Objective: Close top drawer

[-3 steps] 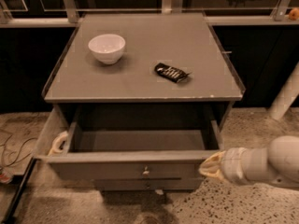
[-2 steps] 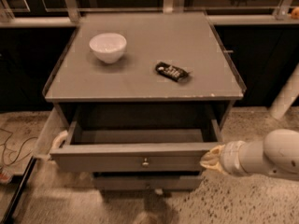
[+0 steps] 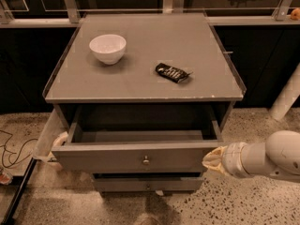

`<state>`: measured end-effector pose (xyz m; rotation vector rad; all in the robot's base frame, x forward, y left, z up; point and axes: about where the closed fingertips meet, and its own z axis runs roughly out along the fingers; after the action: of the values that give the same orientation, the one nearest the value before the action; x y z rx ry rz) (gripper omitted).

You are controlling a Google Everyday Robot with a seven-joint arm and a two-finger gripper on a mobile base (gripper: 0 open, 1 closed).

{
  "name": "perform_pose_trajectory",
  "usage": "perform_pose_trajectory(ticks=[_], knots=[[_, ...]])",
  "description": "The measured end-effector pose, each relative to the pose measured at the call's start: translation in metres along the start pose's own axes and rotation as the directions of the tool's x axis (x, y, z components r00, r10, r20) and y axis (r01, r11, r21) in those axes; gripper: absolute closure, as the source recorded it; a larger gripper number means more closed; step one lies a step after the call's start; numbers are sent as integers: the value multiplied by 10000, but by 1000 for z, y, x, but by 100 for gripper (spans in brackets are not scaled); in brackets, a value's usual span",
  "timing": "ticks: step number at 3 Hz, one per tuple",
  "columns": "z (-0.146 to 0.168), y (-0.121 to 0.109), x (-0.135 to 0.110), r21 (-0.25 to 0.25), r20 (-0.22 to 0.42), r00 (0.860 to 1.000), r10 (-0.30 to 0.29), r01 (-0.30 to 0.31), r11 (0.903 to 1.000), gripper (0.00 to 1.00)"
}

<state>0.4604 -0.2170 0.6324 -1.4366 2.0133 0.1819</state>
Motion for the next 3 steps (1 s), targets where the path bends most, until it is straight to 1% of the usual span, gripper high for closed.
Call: perform_pose_trajectory(ticks=[1, 2, 3], knots=[[0, 0, 0, 1, 1, 10000, -2, 2, 10000, 34], [6, -9, -6, 36, 36, 9999, -95, 95, 9999, 11], [6, -8, -8, 61, 51, 9999, -153, 153, 9999, 0]])
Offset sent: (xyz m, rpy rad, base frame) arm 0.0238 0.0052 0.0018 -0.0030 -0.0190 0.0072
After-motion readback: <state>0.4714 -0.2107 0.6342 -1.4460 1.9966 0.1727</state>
